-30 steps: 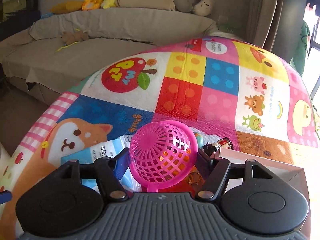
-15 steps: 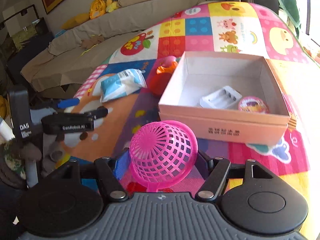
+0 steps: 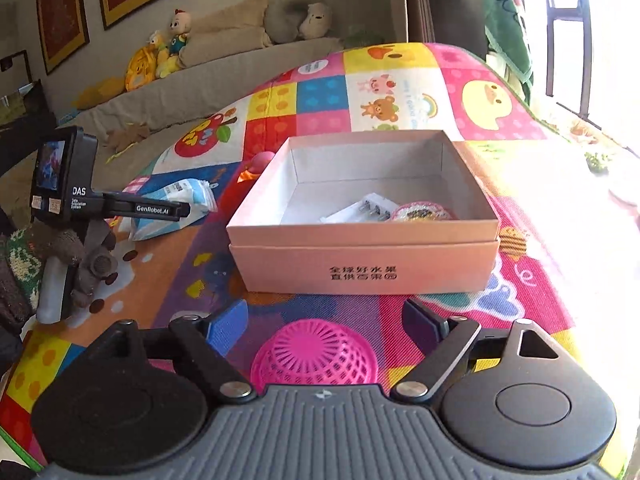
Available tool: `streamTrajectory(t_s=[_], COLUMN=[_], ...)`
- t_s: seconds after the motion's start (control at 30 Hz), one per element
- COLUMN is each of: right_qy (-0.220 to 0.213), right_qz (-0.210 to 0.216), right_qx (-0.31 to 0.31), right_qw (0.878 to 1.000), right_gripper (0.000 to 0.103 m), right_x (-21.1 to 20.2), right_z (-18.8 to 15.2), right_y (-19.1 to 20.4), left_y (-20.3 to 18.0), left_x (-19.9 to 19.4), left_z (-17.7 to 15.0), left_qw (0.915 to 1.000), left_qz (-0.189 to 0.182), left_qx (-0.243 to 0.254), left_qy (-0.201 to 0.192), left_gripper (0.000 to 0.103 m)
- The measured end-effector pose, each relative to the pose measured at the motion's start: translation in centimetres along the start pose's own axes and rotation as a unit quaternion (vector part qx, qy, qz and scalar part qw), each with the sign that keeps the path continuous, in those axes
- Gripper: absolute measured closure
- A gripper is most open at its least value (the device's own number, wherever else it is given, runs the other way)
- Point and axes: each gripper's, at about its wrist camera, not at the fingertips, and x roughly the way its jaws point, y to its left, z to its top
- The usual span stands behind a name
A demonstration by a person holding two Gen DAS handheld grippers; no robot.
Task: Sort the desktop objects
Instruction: 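Grasp the pink strainer basket with the right tool and lift it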
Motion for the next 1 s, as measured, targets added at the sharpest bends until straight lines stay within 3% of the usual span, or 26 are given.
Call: streamTrajectory(t_s=[0.1,0.23,0.27,0.3,0.37,0.53,0.6,0.73,0.83,0.9,0.97,1.0], right_qy=[-0.043,-0.052,-0.043,-0.027,-0.003,0.022,0.021,0.027,0.009,-0.01,-0.002,0.003], right_qz=[-0.057,-0.132,-0.139,-0.141,-0.135,-0.094,-0.091,-0.037,-0.039,-0.041,-0.024,-0.013], right_qx=[0.007,0.038,0.051,0.069,0.102,0.124,0.108,0.081,0.051,0.019,-0.003,-0.012], right_qw=[0.997,0.989,0.988,0.987,0.986,0.988,0.99,0.996,0.998,0.999,1.0,1.0], right_gripper=[0.018,0.02,0.027,0.037,0.048,0.053,0.048,0.048,0.045,0.026,0.01,0.009], right_x=[-0.4,1.9,2.8,3.9,5.8,8.6,8.9,8.8,6.9,4.4,2.6,1.7], right_z=[1.6,3.9,4.2,4.5,4.8,4.8,4.9,4.7,4.3,3.5,2.5,1.7], right_y=[-1.4,-4.7,-5.6,-6.7,-8.3,-7.9,-6.0,-3.9,-2.5,-1.8,-1.3,-1.0], left_y=[-0.1,-0.2,-0.1,0.0,-0.1,0.3,0.6,0.6,0.3,0.0,-0.5,-0.8], left_x=[-0.3,-2.9,-3.7,-4.7,-6.8,-11.4,-12.2,-12.8,-13.3,-13.7,-13.9,-13.9], left_z=[-0.6,-2.0,-2.5,-3.1,-4.5,-7.6,-8.2,-8.4,-8.4,-8.5,-8.6,-8.6], left_qw=[0.9999,0.9998,0.9995,0.999,0.9973,0.9939,0.9928,0.9933,0.9933,0.993,0.9929,0.9927], left_qz=[-0.009,-0.018,-0.03,-0.044,-0.072,-0.11,-0.118,-0.115,-0.115,-0.118,-0.118,-0.12], left_qx=[-0.006,0.008,0.007,0.006,0.005,-0.005,-0.014,-0.007,-0.005,-0.005,0.002,0.004], left_qy=[0.009,0.002,0.003,0.006,0.01,0.011,0.014,0.009,0.003,-0.005,-0.01,-0.01], left_gripper=[0.034,0.039,0.039,0.039,0.038,0.035,0.034,0.026,0.018,0.008,0.008,0.008])
